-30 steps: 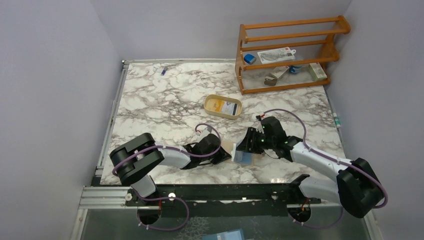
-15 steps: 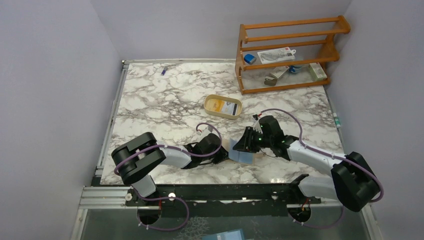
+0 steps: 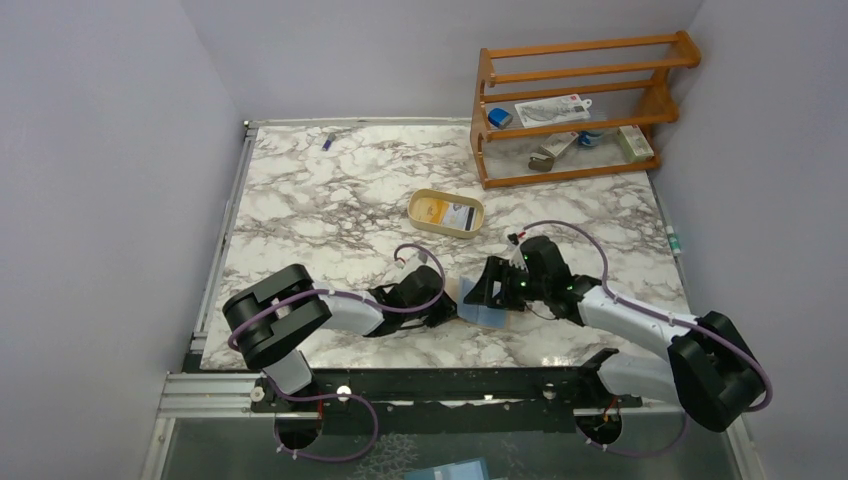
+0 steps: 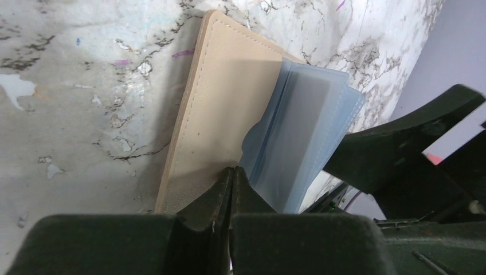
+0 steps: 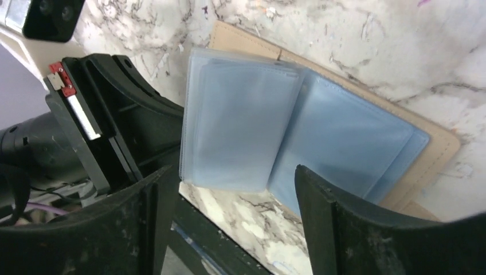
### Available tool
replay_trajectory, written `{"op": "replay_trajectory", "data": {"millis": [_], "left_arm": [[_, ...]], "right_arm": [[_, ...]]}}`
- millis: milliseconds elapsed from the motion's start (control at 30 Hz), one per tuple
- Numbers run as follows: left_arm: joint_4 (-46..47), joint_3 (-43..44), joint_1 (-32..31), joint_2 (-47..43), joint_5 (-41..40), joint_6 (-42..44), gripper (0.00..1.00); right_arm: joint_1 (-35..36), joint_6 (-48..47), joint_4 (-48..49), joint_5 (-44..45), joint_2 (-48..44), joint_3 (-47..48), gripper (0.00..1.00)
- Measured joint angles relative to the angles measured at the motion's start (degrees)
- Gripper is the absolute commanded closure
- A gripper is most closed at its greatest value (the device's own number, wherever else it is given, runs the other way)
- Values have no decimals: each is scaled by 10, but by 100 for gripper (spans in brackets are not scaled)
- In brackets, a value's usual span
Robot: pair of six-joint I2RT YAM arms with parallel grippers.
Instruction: Take the credit cards out of the card holder
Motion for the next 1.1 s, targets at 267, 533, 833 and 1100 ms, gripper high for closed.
{"op": "replay_trajectory", "data": {"millis": [267, 533, 833, 1100], "left_arm": [[-19, 16, 0, 3, 0, 21, 100], [-38, 27, 0, 3, 0, 35, 100], [-57, 38, 0, 3, 0, 49, 100], [-61, 40, 0, 3, 0, 57, 100]], "right_arm": [[0, -31, -19, 17, 5, 25, 12], [0, -24, -19, 21, 46, 30, 19], [0, -26, -20, 27, 75, 59, 23], [14, -39, -24, 38, 91, 75, 36]]}}
